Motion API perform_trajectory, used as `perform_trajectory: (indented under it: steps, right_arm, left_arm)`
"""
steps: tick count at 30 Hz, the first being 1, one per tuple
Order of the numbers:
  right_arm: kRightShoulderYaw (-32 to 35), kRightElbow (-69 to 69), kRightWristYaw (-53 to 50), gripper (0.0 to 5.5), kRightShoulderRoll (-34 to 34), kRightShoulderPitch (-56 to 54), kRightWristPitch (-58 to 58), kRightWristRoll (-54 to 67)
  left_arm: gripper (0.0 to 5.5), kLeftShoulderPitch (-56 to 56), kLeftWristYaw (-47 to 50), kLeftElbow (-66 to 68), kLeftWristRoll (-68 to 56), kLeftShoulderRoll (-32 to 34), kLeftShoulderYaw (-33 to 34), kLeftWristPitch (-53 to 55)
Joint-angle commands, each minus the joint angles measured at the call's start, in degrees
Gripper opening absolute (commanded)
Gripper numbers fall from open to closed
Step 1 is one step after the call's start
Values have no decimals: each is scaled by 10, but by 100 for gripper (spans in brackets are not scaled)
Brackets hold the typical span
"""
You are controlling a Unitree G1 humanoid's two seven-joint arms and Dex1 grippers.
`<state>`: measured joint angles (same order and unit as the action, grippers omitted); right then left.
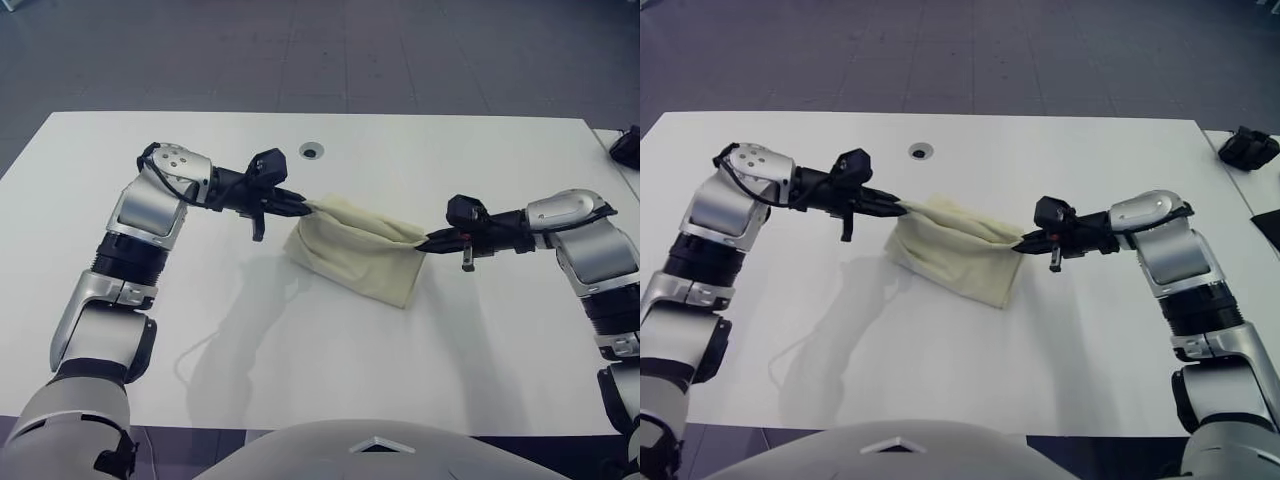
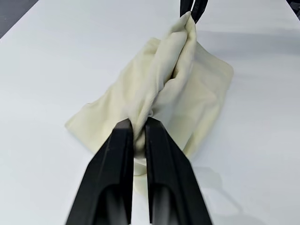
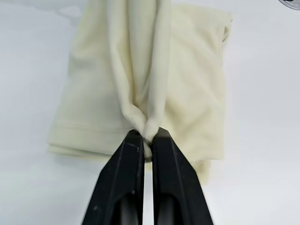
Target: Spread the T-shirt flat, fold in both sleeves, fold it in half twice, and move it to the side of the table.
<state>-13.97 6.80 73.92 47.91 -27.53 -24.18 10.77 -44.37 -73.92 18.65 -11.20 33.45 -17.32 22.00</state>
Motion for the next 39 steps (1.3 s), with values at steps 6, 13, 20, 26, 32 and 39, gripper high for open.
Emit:
perform_trajectory:
  steps: [6,13,20,26,32,39]
  right_arm:
    - [28,13,12,3,-4,-39,-12,21]
    - [47,13,21,3,9,-51,-26,33]
    - [31,75,15,3,2,-45,4,-2]
    - [3,183,-3,3,-44,-76,42,-42]
    - [-9,307,-42,3,-108,-123,90,-83]
    - [-6,364,-46,3,-120,-128,122,-108]
  left_arm:
    - [18,-53,-15,18,-14,-4,40,-4]
    - [18,-77,-19,44,1,-6,44,-22]
    - [17,-157,77,260,66,-116,24,-109]
    - [17,-210,148,443,113,-189,24,-182]
    - [17,-209,208,530,165,-215,17,-210]
    - [17,-214,257,557,191,-228,32,-213]
